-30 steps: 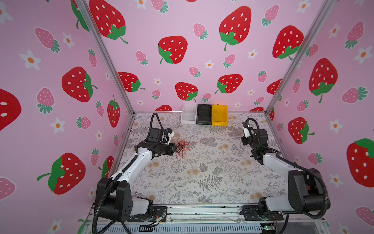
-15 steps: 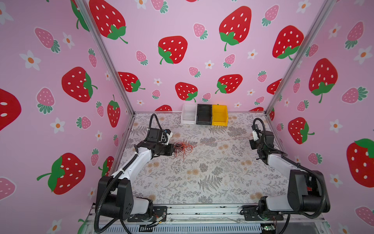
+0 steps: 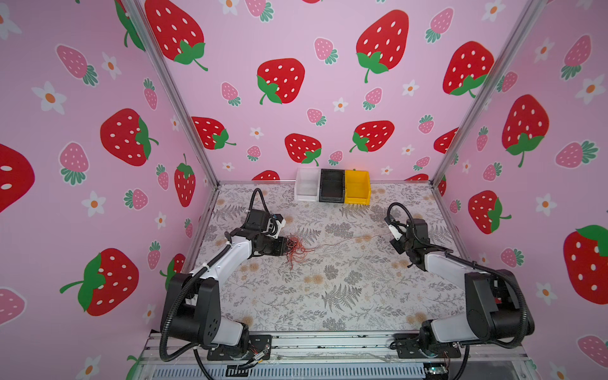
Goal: Untangle the cables
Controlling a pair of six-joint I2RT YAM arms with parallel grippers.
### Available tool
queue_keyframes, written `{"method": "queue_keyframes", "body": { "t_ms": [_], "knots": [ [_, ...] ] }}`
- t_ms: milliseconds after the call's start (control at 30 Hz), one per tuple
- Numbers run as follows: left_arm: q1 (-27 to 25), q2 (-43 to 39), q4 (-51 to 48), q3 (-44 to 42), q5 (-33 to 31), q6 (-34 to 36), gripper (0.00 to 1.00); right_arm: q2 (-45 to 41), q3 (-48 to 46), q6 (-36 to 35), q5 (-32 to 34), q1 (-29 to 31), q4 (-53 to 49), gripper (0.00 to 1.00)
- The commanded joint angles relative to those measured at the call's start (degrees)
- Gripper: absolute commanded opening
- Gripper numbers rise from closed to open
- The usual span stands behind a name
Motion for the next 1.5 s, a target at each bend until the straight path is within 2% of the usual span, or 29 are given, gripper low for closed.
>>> {"method": "queue_keyframes", "body": {
  "t_ms": [0,33,133,200,300,333,600,700,800,933,1100,1200,1367,1467],
  "knots": [
    [-1.38,-0.02,-0.63,2.95,1.74,1.04,0.00,-1.30,-1.85,-5.10,-2.39,1.89,1.15,0.33],
    [-1.58,-0.26,-0.70,3.12,1.85,1.01,0.00,-1.55,-1.69,-4.81,-2.22,2.25,1.21,0.45],
    [-2.33,-1.54,-1.12,4.14,2.39,1.20,0.00,-4.25,-2.30,-5.14,-3.85,2.99,2.68,0.60],
    [-2.63,-2.79,-0.90,4.85,3.48,1.46,0.00,-6.93,-3.32,-5.94,-7.84,3.17,4.29,0.70],
    [-3.28,-4.37,-0.73,6.28,5.18,1.63,0.00,-10.51,-3.91,-7.33,-16.63,4.25,4.83,0.91],
    [-3.62,-4.71,-0.84,6.88,5.25,1.88,0.00,-11.20,-4.12,-7.87,-18.54,4.85,5.10,0.94],
    [-5.88,-6.53,-2.20,12.59,6.35,2.63,0.00,-10.45,-1.40,-5.30,-27.96,10.40,5.68,0.92],
    [-6.83,-6.63,-2.17,14.65,7.19,2.63,0.00,-7.68,-1.26,-2.47,-29.97,14.31,10.72,0.91],
    [-7.93,-6.24,-2.47,16.66,7.24,2.94,0.00,-3.27,-0.91,-1.40,-27.83,18.87,17.43,0.90],
    [-9.12,-5.97,-2.90,18.39,7.65,3.44,0.00,3.56,2.44,1.01,-25.90,22.02,23.95,0.88],
    [-10.20,-6.00,-3.52,19.46,8.18,4.10,0.00,9.25,4.23,1.63,-20.23,22.83,32.26,0.86],
    [-10.47,-6.03,-3.53,19.64,8.27,4.11,0.00,10.89,5.09,0.82,-20.59,22.95,34.40,0.85],
    [-10.73,-5.75,-3.68,20.18,7.96,4.03,0.00,11.35,5.45,-0.85,-23.98,23.38,35.79,0.78],
    [-10.73,-5.71,-2.63,20.26,7.85,3.49,0.00,12.28,6.25,-2.38,-28.25,23.74,33.31,0.63]
  ]
}}
